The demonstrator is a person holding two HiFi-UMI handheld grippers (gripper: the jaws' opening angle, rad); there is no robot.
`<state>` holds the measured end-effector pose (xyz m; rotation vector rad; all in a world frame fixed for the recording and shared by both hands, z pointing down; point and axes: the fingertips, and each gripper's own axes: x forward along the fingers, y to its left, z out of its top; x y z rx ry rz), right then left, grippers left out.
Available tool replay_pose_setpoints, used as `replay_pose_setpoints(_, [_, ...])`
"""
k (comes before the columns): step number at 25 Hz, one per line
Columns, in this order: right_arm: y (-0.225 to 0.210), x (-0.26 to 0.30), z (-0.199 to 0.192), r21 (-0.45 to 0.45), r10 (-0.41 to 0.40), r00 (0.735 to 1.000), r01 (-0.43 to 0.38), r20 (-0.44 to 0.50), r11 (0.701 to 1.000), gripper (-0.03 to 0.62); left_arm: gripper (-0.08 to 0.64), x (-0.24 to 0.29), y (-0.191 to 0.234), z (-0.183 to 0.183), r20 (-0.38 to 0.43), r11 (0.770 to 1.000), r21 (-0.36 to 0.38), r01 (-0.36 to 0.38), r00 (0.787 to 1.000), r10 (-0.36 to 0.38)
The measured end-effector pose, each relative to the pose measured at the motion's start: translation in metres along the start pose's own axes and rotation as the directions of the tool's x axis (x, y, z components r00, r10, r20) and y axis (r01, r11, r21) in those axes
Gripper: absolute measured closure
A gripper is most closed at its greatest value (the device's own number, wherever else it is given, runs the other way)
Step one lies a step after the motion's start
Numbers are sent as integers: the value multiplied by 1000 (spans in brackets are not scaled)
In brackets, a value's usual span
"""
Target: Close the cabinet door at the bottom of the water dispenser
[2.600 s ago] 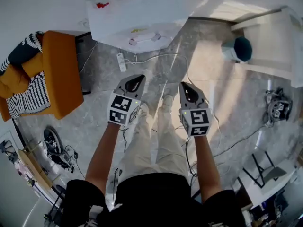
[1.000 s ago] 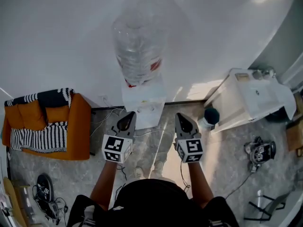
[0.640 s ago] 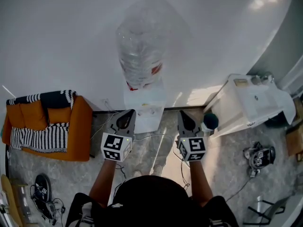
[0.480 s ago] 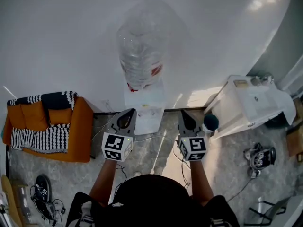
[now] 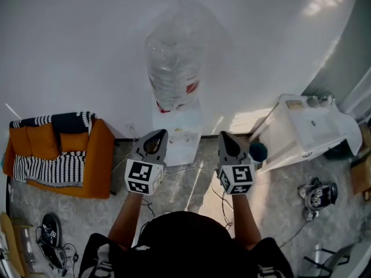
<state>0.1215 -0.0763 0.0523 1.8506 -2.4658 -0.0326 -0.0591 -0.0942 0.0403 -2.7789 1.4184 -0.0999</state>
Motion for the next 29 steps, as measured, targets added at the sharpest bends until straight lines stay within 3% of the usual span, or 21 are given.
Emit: replay_pose_setpoints(29, [3, 10, -1, -13, 12, 1000, -12, -1, 1000, 558, 548, 14, -1, 1, 10, 1000, -16, -5, 1000, 6])
